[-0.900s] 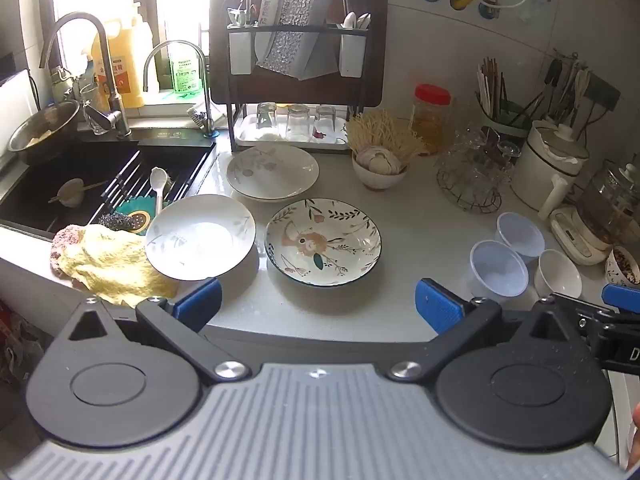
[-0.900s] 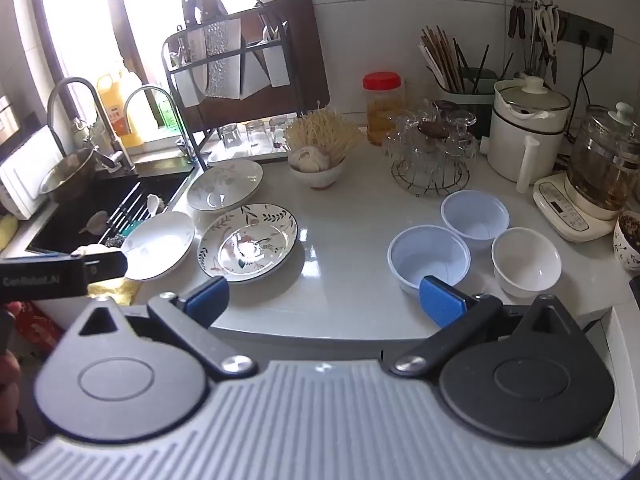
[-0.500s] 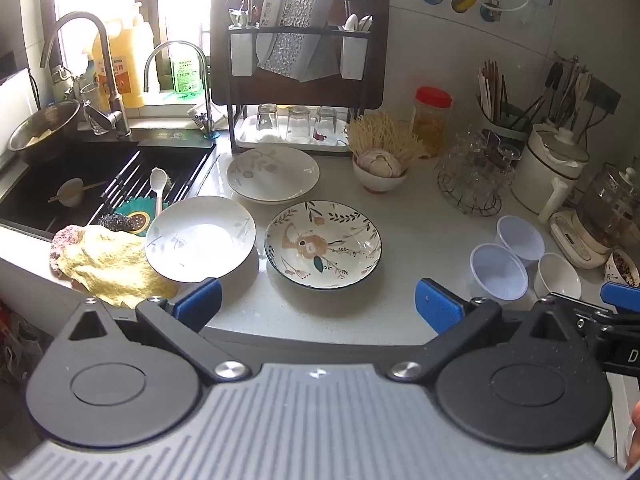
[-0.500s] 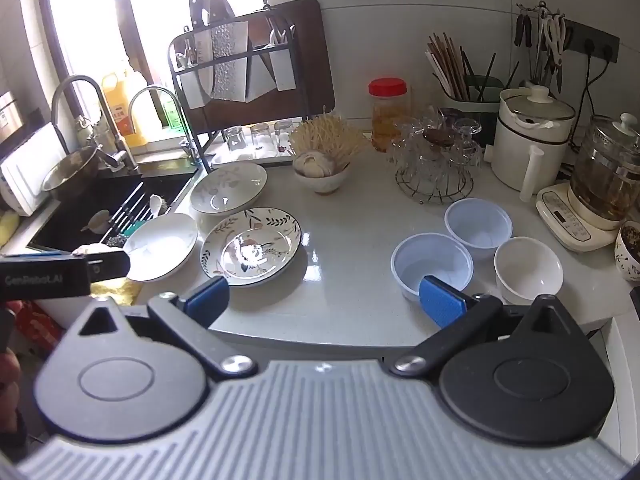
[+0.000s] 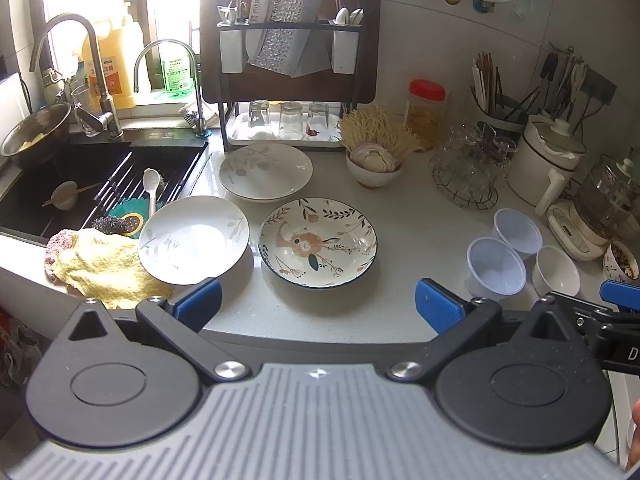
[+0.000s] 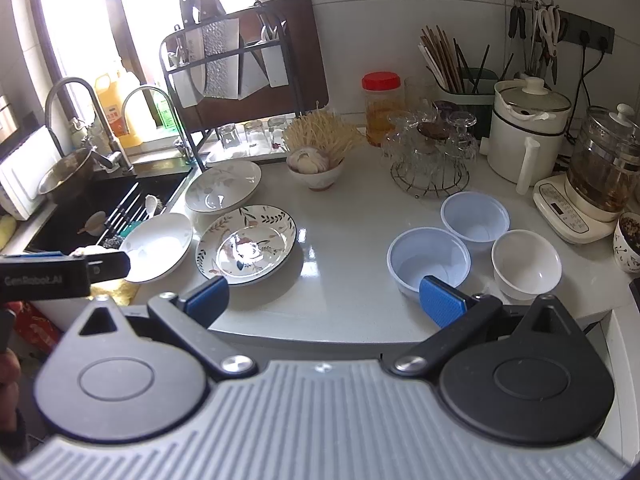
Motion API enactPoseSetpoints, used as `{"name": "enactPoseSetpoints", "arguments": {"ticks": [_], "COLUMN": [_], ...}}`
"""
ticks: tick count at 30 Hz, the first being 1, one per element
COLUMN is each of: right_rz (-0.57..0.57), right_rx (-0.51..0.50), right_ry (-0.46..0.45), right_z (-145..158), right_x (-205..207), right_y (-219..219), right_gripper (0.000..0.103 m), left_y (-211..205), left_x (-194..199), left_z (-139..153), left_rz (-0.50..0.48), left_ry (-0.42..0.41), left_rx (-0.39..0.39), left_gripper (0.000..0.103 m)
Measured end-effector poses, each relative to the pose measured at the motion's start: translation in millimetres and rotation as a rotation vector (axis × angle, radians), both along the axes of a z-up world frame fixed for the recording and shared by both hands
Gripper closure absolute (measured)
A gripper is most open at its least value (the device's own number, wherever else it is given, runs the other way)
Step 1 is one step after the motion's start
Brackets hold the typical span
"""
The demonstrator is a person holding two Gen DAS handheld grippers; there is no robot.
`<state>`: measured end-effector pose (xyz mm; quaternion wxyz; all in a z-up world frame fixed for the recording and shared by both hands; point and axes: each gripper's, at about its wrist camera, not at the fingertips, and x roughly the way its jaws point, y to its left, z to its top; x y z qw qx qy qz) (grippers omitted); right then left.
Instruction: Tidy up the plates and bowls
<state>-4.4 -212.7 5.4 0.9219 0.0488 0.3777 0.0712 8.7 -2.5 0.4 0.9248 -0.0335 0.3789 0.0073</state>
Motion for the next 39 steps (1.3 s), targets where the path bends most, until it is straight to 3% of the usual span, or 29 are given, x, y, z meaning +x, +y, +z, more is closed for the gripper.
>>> {"name": "enactPoseSetpoints", "arguments": {"ticks": [39], "right_rz": [-0.011], "right_rx": [0.039], "right_ry": [-0.004], "right_z": [0], "right_x": [-16], "right_y": [0], "right_gripper": [0.0], "left_y": [-5], "left_x": [-11], "left_z": [-7], "left_rz": [-0.024], "left_ry": [0.021], "left_rx": [0.017], "left_gripper": [0.0]}}
